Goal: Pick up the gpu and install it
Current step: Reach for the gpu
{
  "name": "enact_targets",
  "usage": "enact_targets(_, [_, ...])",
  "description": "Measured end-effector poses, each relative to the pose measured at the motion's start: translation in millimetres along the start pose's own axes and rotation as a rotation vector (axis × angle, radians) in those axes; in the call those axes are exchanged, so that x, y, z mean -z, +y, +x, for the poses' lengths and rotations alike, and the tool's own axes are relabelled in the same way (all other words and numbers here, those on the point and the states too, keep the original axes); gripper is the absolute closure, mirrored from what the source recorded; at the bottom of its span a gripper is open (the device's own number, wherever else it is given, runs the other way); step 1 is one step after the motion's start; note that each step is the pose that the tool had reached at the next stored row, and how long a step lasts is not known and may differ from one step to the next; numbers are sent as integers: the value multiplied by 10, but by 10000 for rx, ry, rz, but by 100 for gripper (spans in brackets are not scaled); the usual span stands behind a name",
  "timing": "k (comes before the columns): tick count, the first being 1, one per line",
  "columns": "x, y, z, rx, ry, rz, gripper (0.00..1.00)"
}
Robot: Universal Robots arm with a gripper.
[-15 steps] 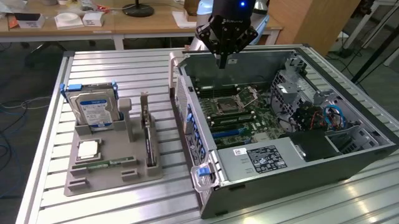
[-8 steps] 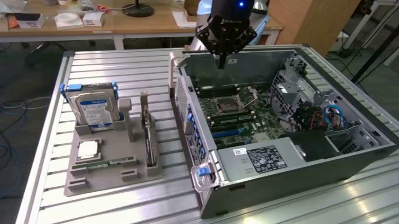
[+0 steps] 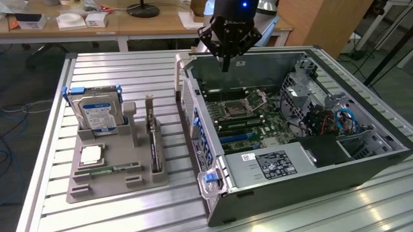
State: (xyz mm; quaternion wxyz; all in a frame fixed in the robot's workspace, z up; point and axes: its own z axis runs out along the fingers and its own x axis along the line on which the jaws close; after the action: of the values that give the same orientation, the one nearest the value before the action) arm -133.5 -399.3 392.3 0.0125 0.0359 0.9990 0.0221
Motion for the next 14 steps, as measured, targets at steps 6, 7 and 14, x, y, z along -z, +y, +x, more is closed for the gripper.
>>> enact_targets(6, [-1,-12,69,74,4,-1,89])
enact_targets(7, [-2,-13,80,89,4,-2,89])
enact_targets(14, [-3,-23,154,188,9,-4,89])
